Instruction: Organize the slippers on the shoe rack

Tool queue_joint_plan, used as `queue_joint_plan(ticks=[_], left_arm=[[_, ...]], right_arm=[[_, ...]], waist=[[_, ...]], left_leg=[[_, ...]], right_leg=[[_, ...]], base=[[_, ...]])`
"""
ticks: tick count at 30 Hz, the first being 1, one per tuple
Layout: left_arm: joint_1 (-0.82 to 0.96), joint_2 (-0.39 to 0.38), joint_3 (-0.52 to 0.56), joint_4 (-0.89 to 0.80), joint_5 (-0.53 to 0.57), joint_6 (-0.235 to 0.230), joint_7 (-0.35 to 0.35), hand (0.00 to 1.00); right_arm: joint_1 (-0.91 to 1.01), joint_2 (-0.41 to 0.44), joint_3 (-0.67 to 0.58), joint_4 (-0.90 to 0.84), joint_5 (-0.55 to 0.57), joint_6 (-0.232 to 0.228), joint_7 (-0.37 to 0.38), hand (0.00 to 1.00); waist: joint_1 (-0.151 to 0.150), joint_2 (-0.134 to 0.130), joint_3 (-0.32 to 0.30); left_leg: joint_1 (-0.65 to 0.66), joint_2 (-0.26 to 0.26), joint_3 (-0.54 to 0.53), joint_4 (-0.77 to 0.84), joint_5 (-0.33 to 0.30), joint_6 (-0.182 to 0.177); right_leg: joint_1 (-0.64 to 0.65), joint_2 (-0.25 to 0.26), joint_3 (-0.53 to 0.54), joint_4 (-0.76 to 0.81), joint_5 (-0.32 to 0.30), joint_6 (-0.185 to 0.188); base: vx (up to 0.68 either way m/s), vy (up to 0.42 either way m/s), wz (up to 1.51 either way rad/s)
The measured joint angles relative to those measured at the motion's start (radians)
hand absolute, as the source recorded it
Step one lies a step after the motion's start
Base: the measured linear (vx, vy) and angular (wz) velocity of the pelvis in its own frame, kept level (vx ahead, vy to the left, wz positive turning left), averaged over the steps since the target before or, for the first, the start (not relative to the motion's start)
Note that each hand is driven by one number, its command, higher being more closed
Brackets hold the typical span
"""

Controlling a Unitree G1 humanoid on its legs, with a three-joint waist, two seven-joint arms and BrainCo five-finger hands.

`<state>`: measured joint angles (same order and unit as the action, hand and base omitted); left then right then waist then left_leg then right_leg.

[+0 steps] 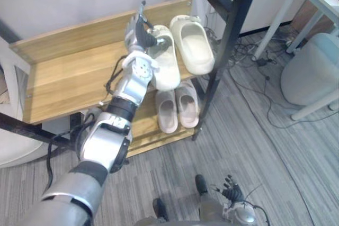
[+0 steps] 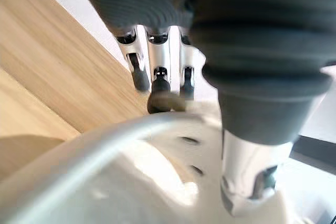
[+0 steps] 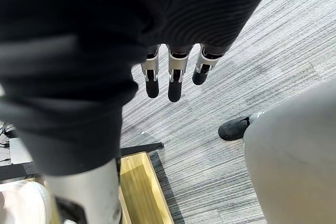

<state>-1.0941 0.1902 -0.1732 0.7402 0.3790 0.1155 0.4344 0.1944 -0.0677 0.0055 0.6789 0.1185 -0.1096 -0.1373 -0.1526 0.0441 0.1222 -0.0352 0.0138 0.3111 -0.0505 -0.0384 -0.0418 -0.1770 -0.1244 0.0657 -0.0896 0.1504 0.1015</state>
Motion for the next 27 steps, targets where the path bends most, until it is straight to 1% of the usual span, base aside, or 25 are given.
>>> queue_joint_plan(ticks=[4,6,8,10,14,16,18,20,21,22,24,25,27], left_arm=[[-0.004,-0.020,-0.001,-0.003,-0.052,-0.009,0.002,0.00],[-0.004,-0.021,-0.001,-0.005,-0.073,-0.023,0.002,0.00],[-0.004,-0.021,-0.001,-0.023,-0.098,-0.027,0.003,0.00],[-0.004,-0.021,-0.002,-0.045,-0.119,-0.042,0.016,0.00],[0.001,-0.020,-0.002,-0.078,-0.149,-0.052,0.022,0.00],[0.027,-0.020,-0.002,-0.130,-0.169,-0.073,0.031,0.00],[0.042,-0.018,-0.002,-0.159,-0.175,-0.081,0.040,0.00],[0.099,-0.017,-0.002,-0.240,-0.189,-0.095,0.045,0.00],[0.099,-0.017,-0.002,-0.240,-0.189,-0.095,0.045,0.00],[0.148,-0.021,-0.002,-0.304,-0.207,-0.107,0.046,0.00],[0.189,-0.030,-0.003,-0.365,-0.214,-0.111,0.047,0.00],[0.234,-0.046,-0.005,-0.420,-0.227,-0.121,0.047,0.00],[0.286,-0.066,-0.014,-0.475,-0.240,-0.129,0.047,0.00]], right_arm=[[0.000,0.001,0.000,0.001,0.000,0.000,0.000,0.00],[0.000,0.004,0.000,0.004,0.000,0.000,0.000,0.00],[0.000,0.007,0.000,0.009,0.000,0.000,0.000,0.00],[0.000,0.009,0.001,0.015,0.001,0.001,0.000,0.00],[-0.002,0.011,0.001,0.028,0.002,0.000,0.000,0.00],[-0.008,0.011,0.002,0.046,0.003,0.000,0.000,0.00],[-0.009,0.011,0.002,0.050,0.003,0.000,0.000,0.00],[-0.018,0.010,0.002,0.070,0.003,0.000,0.000,0.00],[-0.018,0.010,0.002,0.070,0.003,0.000,0.000,0.00],[-0.023,0.009,0.002,0.083,0.004,0.000,-0.001,0.00],[-0.024,0.009,0.002,0.084,0.004,0.000,-0.003,0.00],[-0.023,0.009,0.002,0.088,0.004,0.001,-0.005,0.00],[-0.024,0.008,0.002,0.100,0.004,0.003,-0.005,0.00]], waist=[[-0.002,-0.002,-0.001],[-0.002,-0.005,-0.004],[-0.002,-0.011,-0.007],[-0.002,-0.016,-0.011],[-0.002,-0.019,-0.018],[-0.002,-0.022,-0.028],[-0.002,-0.022,-0.031],[-0.001,-0.021,-0.042],[-0.001,-0.021,-0.042],[0.000,-0.020,-0.048],[0.001,-0.019,-0.049],[0.002,-0.018,-0.054],[0.008,-0.019,-0.065]], left_leg=[[0.000,-0.004,-0.010,0.000,0.003,0.004],[0.000,-0.005,-0.015,0.000,0.004,0.006],[0.000,-0.006,-0.020,0.000,0.006,0.008],[0.001,-0.009,-0.025,0.000,0.008,0.011],[0.003,-0.015,-0.035,0.000,0.011,0.016],[0.003,-0.018,-0.043,0.000,0.013,0.018],[0.003,-0.019,-0.045,0.000,0.014,0.019],[0.004,-0.021,-0.048,0.000,0.015,0.021],[0.004,-0.021,-0.048,0.000,0.015,0.021],[0.005,-0.022,-0.049,0.000,0.015,0.022],[0.009,-0.024,-0.052,0.000,0.016,0.022],[0.011,-0.025,-0.059,0.000,0.016,0.023],[0.011,-0.026,-0.065,0.000,0.017,0.024]], right_leg=[[0.005,-0.004,-0.007,0.000,0.000,0.001],[0.007,-0.005,-0.010,0.000,0.001,0.001],[0.010,-0.006,-0.015,0.000,0.001,0.001],[0.014,-0.011,-0.022,0.000,0.001,0.002],[0.021,-0.017,-0.029,0.000,0.002,0.003],[0.025,-0.020,-0.034,0.000,0.002,0.004],[0.025,-0.021,-0.035,0.000,0.002,0.004],[0.027,-0.024,-0.037,0.000,0.003,0.005],[0.027,-0.024,-0.037,0.000,0.003,0.005],[0.030,-0.026,-0.039,0.000,0.003,0.006],[0.035,-0.028,-0.043,0.000,0.003,0.006],[0.040,-0.031,-0.051,0.000,0.001,0.009],[0.044,-0.032,-0.056,0.000,0.000,0.010]], base=[[0.00,0.000,0.06],[0.00,-0.003,0.07],[-0.01,-0.015,0.08],[-0.01,-0.021,0.07],[-0.02,-0.014,0.09],[-0.02,-0.017,0.09],[-0.01,-0.008,0.03],[-0.01,-0.013,0.02],[0.00,0.000,0.00],[-0.01,-0.013,0.03],[-0.01,-0.012,0.07],[0.00,-0.010,0.11],[0.00,-0.014,0.11]])
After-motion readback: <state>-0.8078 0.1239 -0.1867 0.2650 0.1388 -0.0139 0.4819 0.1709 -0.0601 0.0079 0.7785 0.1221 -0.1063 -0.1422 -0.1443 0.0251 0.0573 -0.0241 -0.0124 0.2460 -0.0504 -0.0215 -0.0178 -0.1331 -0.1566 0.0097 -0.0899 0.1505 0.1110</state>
